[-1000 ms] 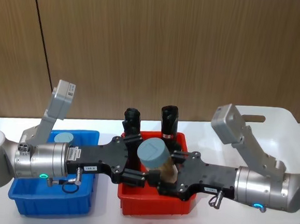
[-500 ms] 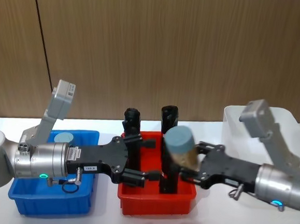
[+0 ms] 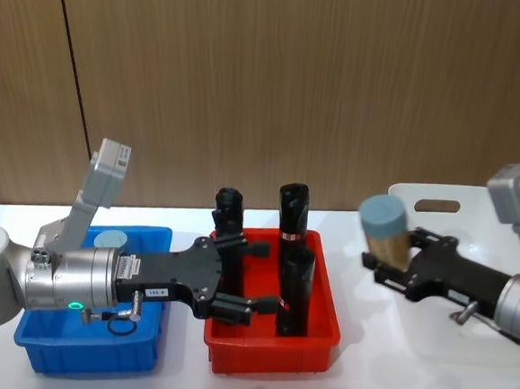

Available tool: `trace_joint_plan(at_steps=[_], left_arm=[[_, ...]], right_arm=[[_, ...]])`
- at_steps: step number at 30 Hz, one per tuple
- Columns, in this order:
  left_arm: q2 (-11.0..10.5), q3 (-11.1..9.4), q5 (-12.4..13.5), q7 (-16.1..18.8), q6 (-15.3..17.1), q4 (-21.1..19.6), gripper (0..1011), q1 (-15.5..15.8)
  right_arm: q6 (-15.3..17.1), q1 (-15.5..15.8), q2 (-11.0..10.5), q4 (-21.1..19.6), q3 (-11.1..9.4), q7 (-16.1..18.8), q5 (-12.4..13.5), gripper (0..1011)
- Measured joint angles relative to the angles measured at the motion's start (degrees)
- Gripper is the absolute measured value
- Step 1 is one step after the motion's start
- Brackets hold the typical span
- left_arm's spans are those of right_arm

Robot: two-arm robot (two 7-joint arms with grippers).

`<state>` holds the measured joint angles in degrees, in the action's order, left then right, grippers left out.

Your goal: Pick the cotton swabs from the blue box and place them into the white box.

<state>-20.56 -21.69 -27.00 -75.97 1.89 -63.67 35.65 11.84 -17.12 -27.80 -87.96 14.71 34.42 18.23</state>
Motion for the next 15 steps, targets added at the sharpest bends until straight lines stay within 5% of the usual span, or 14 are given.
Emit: trace_joint_plan(at_steps=[15], left_arm=[[0.0,0.0,0.0,0.0,0.0,0.0,1004,0.0]], right_arm=[[-0.22,-3.78,-0.34,9.13,-1.86,-7.45,-1.21,642]])
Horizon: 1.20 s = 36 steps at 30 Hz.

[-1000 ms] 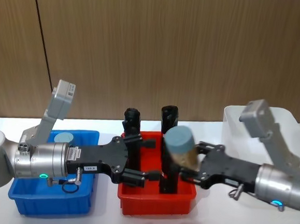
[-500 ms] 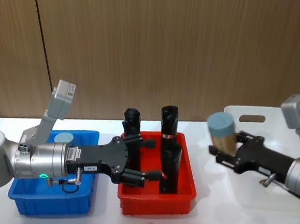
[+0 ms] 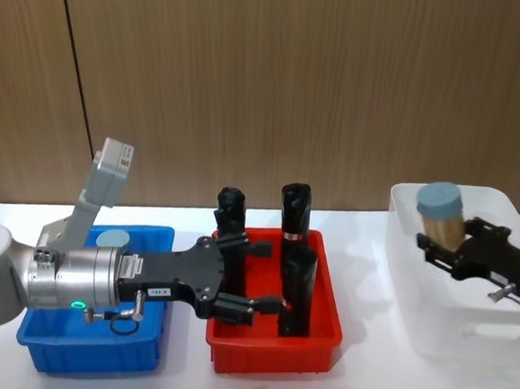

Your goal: Pick the cotton swabs from the blue box and place them into the white box.

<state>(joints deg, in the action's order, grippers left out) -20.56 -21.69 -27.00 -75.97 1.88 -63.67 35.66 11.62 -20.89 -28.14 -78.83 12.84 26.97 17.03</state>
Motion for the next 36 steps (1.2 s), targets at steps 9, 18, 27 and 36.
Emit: trace_joint_plan(at_steps=[9,18,27,36], left_arm=[[0.0,0.0,0.0,0.0,0.0,0.0,1004,0.0],[0.0,0.0,0.0,0.0,0.0,0.0,1004,0.0],[0.0,0.0,0.0,0.0,0.0,0.0,1004,0.0],[0.0,0.0,0.0,0.0,0.0,0.0,1004,0.0]], right_arm=[[-0.24,-4.69,1.64,8.56,0.59,-1.74,-3.77,642],[-1.08,-8.84,3.57,16.47,1.93,-2.07,-7.19,642],[-1.75,-11.06,4.67,20.53,2.65,-2.38,-8.82,829],[-2.26,-12.01,4.98,21.86,2.73,-2.79,-9.54,1002]])
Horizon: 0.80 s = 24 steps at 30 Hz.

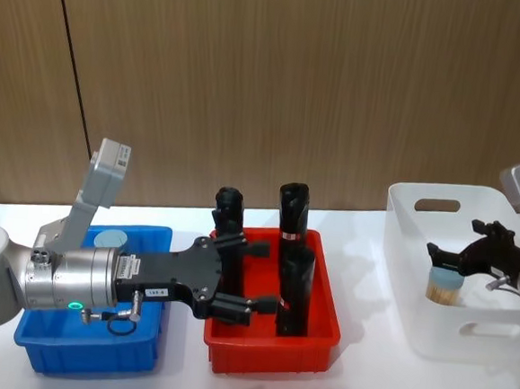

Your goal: Pick the cotton swabs from the blue box and place them into the white box.

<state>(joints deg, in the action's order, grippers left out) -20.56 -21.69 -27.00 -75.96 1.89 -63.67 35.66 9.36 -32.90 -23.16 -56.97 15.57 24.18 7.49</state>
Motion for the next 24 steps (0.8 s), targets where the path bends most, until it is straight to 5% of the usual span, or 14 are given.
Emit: trace_joint_plan(at_steps=[13,24], left_arm=[[-0.01,-0.03,0.15,0.87,0.0,-0.32,1004,-0.27],[-0.16,-0.5,1.77,8.68,-0.1,-3.41,1004,-2.57]], right_arm=[[-0.25,0.59,0.11,-0.89,-0.09,-0.64,-0.05,1002],[-1.4,5.74,0.7,-7.61,-0.49,-3.69,1.41,1002]])
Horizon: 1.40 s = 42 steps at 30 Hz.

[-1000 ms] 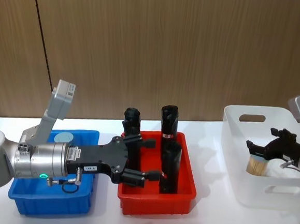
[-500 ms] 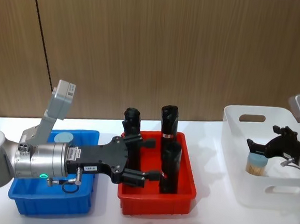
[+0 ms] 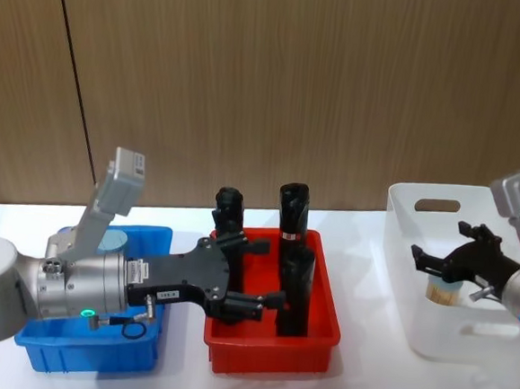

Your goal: Pick the cotton swabs from the blue box and place them into the white box.

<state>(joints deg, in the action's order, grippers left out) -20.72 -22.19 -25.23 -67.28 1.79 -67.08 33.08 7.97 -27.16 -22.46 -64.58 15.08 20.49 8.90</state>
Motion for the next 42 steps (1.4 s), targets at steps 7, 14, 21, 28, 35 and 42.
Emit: trace_joint_plan(at_steps=[7,14,21,28,35,42], left_arm=[[-0.09,-0.28,0.94,4.47,-0.08,-1.77,1004,-1.3],[-0.19,-0.61,2.0,9.64,-0.16,-3.83,1004,-2.8],[-0.29,-0.94,3.21,15.5,-0.24,-6.12,1004,-4.51],[-0.39,-1.23,4.26,20.72,-0.33,-8.17,1004,-6.03],[-0.49,-1.55,5.46,26.4,-0.41,-10.4,1004,-7.7],[-0.58,-1.82,6.42,30.96,-0.48,-12.19,1004,-9.07]], right_arm=[[-0.98,4.34,0.51,-5.67,-0.36,-2.59,1.22,1002],[-1.81,8.26,0.96,-10.82,-0.67,-4.9,2.25,1002],[-2.67,12.22,1.39,-16.0,-0.97,-7.27,3.35,1002],[-3.49,16.05,1.84,-21.01,-1.26,-9.58,4.38,1002],[-4.34,19.9,2.28,-26.08,-1.56,-11.91,5.39,1002],[-5.29,24.2,2.74,-31.69,-1.89,-14.46,6.59,1002]])
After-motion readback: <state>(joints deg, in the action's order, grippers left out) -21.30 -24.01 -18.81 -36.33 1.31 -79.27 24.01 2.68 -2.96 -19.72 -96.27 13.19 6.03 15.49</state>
